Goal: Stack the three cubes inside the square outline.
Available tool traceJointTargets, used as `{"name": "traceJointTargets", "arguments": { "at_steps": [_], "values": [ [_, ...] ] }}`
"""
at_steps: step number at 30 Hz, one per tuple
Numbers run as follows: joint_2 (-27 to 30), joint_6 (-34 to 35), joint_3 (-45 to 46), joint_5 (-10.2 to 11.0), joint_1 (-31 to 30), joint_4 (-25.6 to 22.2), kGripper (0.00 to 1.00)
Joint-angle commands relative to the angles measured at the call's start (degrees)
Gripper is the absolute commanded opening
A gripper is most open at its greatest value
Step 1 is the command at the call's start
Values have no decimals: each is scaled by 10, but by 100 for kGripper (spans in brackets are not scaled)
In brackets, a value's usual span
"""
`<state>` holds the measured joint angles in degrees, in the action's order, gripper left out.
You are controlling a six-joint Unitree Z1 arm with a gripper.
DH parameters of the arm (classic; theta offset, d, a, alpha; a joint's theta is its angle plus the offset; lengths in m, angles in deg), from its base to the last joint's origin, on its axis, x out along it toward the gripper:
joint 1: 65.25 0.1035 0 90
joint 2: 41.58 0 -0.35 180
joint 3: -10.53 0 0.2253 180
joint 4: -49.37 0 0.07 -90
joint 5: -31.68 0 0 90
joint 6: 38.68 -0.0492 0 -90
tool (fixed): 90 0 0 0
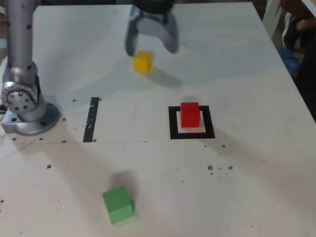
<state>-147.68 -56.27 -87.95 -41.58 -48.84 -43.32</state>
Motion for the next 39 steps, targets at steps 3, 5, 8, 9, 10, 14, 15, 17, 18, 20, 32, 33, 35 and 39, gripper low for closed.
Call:
{"name": "traceJointTargets", "arguments": {
  "at_steps": [3,5,8,9,10,14,15,17,18,20,32,33,35,39],
  "values": [
    [3,-84,15,36,60,30,99],
    [-4,-113,25,42,76,54,99],
    [-28,-149,41,40,92,85,99],
    [-41,-161,46,38,97,96,99],
    [-51,-169,49,37,99,102,99],
    [-72,-185,60,37,103,119,99],
    [-74,-187,63,38,104,122,99],
    [-76,-190,69,40,104,128,98],
    [-77,-191,73,41,105,132,98],
    [-80,-191,79,42,106,139,96],
    [-108,-204,76,24,106,170,62],
    [-111,-204,76,21,106,172,57],
    [-115,-205,74,18,106,175,49],
    [-119,-205,70,13,106,175,36]
  ]
}}
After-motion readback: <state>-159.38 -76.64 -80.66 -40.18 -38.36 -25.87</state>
